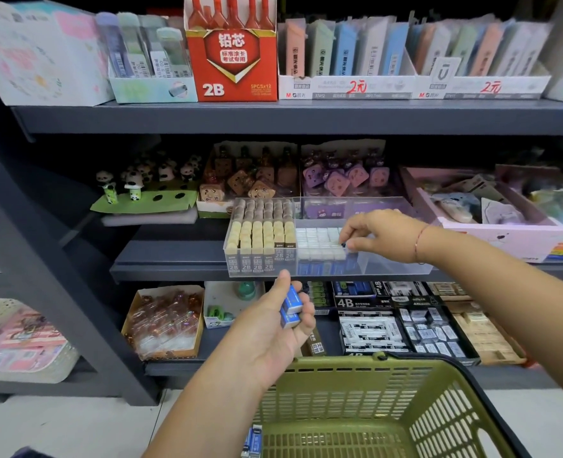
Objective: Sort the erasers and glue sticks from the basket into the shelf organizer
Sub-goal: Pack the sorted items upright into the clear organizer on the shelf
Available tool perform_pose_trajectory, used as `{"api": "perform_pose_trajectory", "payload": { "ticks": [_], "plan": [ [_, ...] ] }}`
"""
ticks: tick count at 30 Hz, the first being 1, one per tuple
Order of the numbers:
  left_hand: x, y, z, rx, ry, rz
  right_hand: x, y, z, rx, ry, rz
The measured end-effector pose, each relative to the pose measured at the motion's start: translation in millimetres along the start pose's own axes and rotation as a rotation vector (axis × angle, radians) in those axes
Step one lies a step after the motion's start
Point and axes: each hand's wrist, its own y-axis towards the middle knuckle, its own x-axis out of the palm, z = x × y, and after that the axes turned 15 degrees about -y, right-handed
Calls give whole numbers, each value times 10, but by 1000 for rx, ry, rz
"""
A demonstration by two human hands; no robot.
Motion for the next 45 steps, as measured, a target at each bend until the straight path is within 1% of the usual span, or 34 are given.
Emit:
{"api": "perform_pose_trajectory", "payload": {
  "ticks": [2,7,10,13,16,21,24,26,27,29,31,34,35,36,37,39,40,42,45],
  "plan": [
    [2,-9,5,0,-1,3,49,-15,-9,13,-83,-25],
    [1,-22,7,-8,-3,9,86,-22,-42,9,-81,-100],
    [1,-20,7,-15,-2,8,87,-13,-36,12,-50,-74],
    [2,-27,8,-30,-4,-6,54,-36,-34,33,63,9],
    [16,-48,16,-64,-25,-29,-24,-90,-57,15,141,93],
    [23,-46,2,-64,-41,-91,-104,-176,-143,-32,232,150],
    [23,-54,-13,-50,-15,-128,-108,-261,-280,-124,381,120],
    [30,-55,-16,-27,-6,-142,-98,-343,-402,-202,490,36],
    [30,-56,-20,-16,2,-153,-84,-375,-457,-239,515,-9],
    [35,-67,-37,-9,28,-178,-48,-401,-531,-289,494,-34],
    [41,-86,-58,-18,45,-192,-7,-392,-547,-279,519,-36],
    [48,-102,-50,-26,39,-204,-48,-388,-493,-269,750,-106],
    [51,-103,-38,-27,30,-206,-86,-369,-441,-234,806,-85],
    [51,-100,-22,-27,14,-203,-134,-334,-367,-174,817,-16],
    [53,-97,-11,-30,-5,-192,-183,-285,-268,-95,782,91],
    [48,-86,-4,-41,-26,-163,-244,-183,-58,52,609,311],
    [41,-79,-3,-48,-27,-151,-240,-134,24,95,504,375],
    [29,-58,-4,-55,-31,-132,-171,-74,92,118,336,394],
    [22,-44,3,-44,-28,-111,-20,-61,35,66,174,337]
  ]
}}
